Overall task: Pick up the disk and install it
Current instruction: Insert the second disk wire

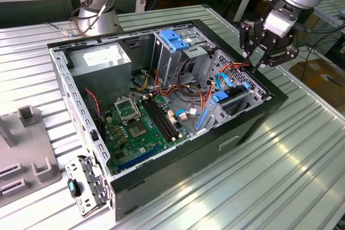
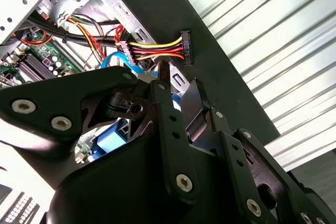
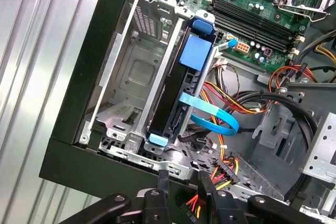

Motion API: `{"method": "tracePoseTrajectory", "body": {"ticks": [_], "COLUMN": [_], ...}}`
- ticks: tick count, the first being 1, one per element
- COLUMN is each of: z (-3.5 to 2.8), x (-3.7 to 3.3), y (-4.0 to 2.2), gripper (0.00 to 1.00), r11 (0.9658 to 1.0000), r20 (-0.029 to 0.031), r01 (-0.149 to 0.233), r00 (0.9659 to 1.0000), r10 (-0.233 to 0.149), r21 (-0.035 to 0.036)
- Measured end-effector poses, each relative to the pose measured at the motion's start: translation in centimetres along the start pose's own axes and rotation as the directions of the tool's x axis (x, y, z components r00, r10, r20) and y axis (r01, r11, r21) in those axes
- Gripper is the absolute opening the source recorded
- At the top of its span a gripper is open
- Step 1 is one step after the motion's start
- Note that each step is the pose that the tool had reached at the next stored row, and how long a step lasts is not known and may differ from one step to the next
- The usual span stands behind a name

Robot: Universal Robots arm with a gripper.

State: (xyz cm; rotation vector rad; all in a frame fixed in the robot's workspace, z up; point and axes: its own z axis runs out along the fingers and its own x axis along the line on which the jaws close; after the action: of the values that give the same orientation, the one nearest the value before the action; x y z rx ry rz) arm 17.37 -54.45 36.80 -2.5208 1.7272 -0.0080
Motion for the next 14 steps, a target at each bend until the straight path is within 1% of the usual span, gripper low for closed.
{"method": "tracePoseTrajectory", "body": {"ticks": [6,9,12,14], "z": [0.01,0.02,0.04,0.05], "x": [0.06,0.15,0.28,0.34], "y": [-0.17,-0.38,-0.75,-0.89], "gripper": [0.36,0.36,0.36,0.36], "r11": [1.0000,0.9998,0.9992,0.9978], "r20": [0.0002,0.0016,0.0032,0.0050], "r01": [0.004,0.020,0.041,0.067], "r00": [1.0000,0.9998,0.9992,0.9978], "r10": [-0.004,-0.020,-0.041,-0.067], "r21": [-0.0002,-0.0008,-0.0017,-0.0028]}}
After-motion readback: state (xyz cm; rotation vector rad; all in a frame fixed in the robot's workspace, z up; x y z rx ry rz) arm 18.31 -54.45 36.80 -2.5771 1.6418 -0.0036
